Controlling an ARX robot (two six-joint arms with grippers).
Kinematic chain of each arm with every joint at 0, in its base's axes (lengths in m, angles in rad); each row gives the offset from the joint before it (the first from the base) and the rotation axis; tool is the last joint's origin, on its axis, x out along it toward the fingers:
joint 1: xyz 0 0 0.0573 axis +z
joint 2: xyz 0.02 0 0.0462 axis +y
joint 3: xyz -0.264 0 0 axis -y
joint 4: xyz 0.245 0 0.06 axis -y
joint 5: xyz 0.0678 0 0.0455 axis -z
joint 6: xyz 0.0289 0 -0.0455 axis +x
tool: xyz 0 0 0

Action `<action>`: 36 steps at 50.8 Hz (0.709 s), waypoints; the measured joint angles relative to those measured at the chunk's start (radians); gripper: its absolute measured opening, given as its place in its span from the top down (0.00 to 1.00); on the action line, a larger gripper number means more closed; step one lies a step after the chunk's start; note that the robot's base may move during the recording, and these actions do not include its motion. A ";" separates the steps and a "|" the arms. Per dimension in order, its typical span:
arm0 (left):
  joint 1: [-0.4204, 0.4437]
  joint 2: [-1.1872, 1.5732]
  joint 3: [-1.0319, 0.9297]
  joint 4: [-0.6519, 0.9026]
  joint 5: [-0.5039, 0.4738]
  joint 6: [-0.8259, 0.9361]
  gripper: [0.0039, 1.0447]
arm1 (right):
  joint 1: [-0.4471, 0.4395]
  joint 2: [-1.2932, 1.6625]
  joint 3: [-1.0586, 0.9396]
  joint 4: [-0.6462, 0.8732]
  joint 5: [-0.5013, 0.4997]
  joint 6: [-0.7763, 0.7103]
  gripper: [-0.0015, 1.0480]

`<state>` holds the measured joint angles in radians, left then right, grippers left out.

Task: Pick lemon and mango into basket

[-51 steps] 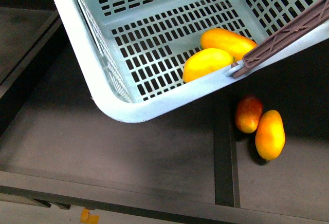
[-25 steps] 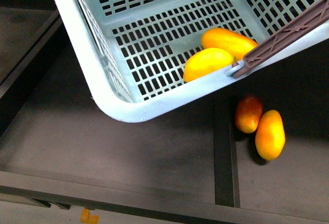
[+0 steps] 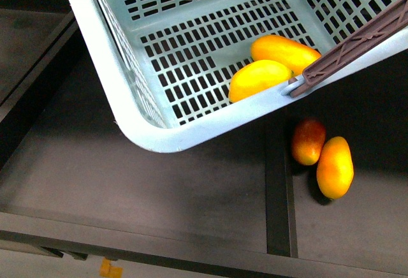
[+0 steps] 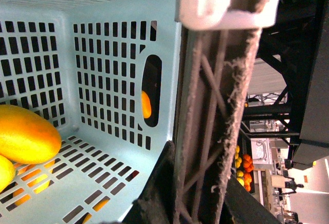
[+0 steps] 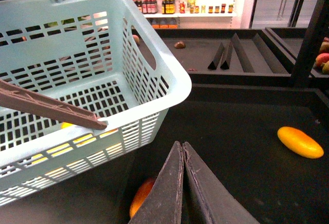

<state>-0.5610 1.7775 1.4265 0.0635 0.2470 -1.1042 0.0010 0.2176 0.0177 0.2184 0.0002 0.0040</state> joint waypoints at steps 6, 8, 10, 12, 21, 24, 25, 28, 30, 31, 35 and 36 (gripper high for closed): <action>0.000 0.000 0.000 0.000 0.000 0.000 0.94 | 0.000 -0.027 0.000 -0.027 0.000 0.000 0.98; 0.000 0.000 0.000 0.000 0.000 0.000 0.94 | 0.000 -0.033 0.000 -0.034 0.000 0.000 0.98; 0.000 0.000 0.000 0.000 0.000 0.000 0.94 | 0.000 -0.052 0.000 -0.052 0.000 0.000 0.98; 0.000 0.000 0.000 0.000 0.000 0.000 0.94 | 0.000 -0.089 0.000 -0.108 0.002 0.000 0.98; 0.000 0.000 0.000 0.000 0.000 0.001 0.94 | 0.000 -0.208 0.000 -0.215 0.000 -0.001 0.98; 0.000 0.000 0.000 0.000 0.000 0.000 0.94 | 0.000 -0.209 0.000 -0.216 0.000 0.000 0.98; 0.000 0.000 0.000 0.000 0.000 0.000 0.94 | 0.000 -0.210 0.000 -0.217 0.000 0.000 0.98; 0.000 0.000 0.000 0.000 0.001 -0.001 0.94 | 0.000 -0.211 0.000 -0.217 0.000 0.000 0.98; 0.000 0.000 0.000 0.000 0.001 -0.001 0.94 | 0.000 -0.211 0.000 -0.217 0.000 -0.002 0.97; 0.000 0.000 0.000 0.000 0.000 -0.001 0.94 | 0.000 -0.211 0.000 -0.217 0.000 -0.001 0.94; 0.000 0.000 0.000 0.000 -0.001 0.001 0.94 | 0.000 -0.211 0.000 -0.217 0.000 -0.001 0.82; 0.000 0.000 0.000 0.000 -0.002 0.001 0.94 | 0.000 -0.211 0.000 -0.217 0.000 -0.001 0.78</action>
<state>-0.5610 1.7779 1.4265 0.0635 0.2451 -1.1030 0.0010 0.0063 0.0177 0.0017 0.0006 0.0029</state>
